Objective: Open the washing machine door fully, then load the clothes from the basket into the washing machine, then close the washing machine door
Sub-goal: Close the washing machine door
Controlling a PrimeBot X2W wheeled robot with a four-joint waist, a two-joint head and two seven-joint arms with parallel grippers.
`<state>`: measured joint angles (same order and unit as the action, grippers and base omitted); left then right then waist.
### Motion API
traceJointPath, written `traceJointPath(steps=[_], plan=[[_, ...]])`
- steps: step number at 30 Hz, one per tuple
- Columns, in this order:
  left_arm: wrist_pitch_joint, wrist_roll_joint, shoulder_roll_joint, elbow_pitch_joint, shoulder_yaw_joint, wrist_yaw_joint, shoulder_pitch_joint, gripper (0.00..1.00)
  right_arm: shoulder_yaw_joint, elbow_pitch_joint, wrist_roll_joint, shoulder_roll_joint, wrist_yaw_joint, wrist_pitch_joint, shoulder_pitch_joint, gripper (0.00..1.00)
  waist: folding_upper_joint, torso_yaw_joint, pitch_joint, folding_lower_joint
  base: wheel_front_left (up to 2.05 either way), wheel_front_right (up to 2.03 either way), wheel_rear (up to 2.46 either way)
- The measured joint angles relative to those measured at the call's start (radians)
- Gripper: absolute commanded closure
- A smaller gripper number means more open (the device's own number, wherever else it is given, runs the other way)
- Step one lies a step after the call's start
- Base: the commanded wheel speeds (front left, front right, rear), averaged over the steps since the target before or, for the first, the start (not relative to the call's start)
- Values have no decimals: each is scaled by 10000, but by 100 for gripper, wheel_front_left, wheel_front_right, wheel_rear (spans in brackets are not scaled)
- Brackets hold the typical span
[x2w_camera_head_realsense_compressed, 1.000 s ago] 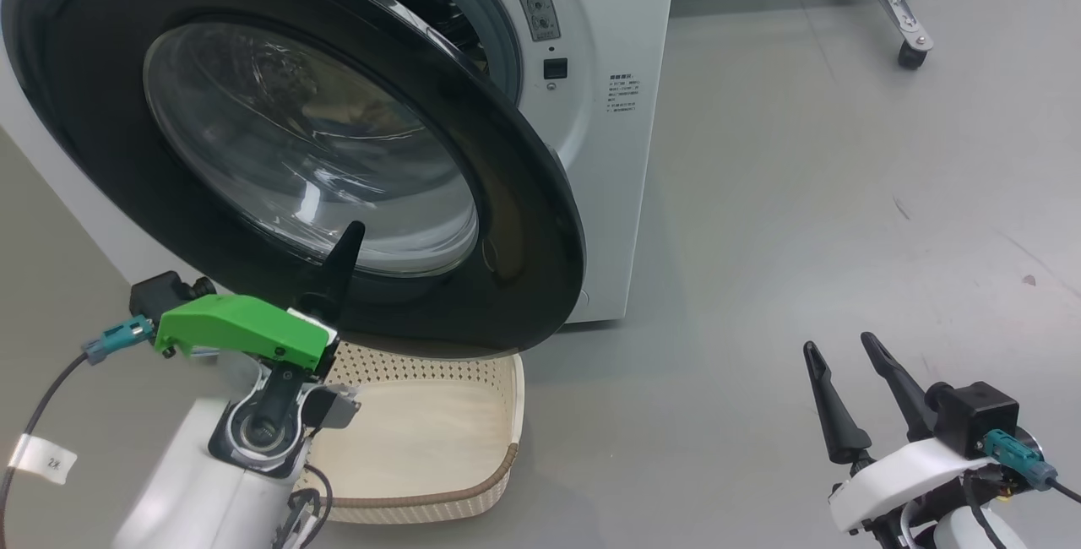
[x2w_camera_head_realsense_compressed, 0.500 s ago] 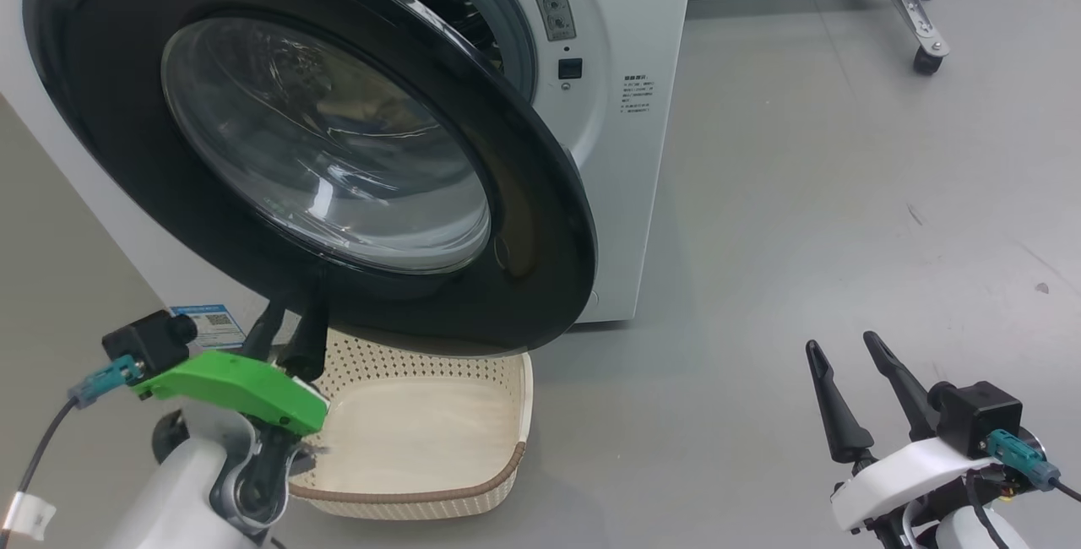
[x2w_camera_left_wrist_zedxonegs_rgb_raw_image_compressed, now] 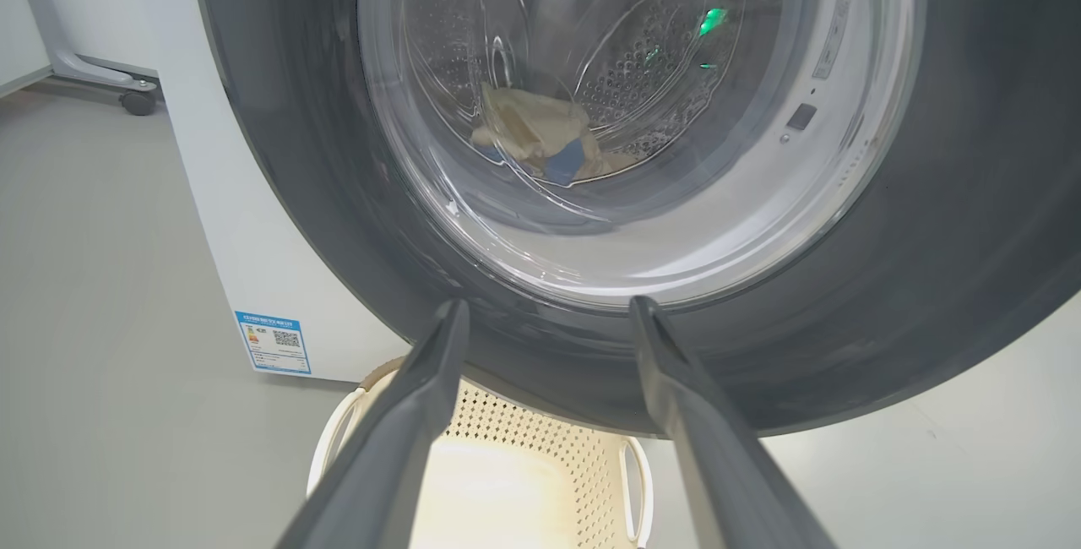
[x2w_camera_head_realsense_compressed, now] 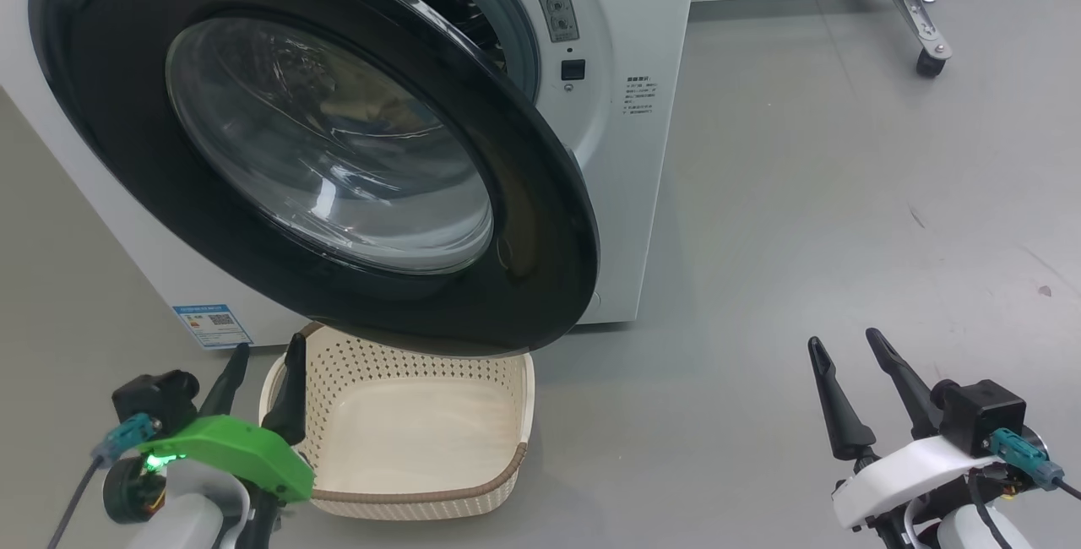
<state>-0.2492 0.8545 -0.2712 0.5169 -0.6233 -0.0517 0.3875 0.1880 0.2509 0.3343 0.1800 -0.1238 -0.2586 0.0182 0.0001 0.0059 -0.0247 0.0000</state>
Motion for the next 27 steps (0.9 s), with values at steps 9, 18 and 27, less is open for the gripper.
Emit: traceJointPath(steps=[9,18,27], plan=[[-19,-974,-10,-132,548,568,-800,0,-77,-13,-2,-40,0,0,-103,0,0,-55,-5,0,0,0,0],[-21,-1954,-56,-982,1467,999,-1408,0,-169,-67,-2,-88,0,0,-111,0,0,-94,23,0,0,0,0],[-21,-2403,171,-1476,2050,1072,-2101,0,-217,-92,-79,-84,0,0,-136,0,0,-120,25,0,0,0,0]])
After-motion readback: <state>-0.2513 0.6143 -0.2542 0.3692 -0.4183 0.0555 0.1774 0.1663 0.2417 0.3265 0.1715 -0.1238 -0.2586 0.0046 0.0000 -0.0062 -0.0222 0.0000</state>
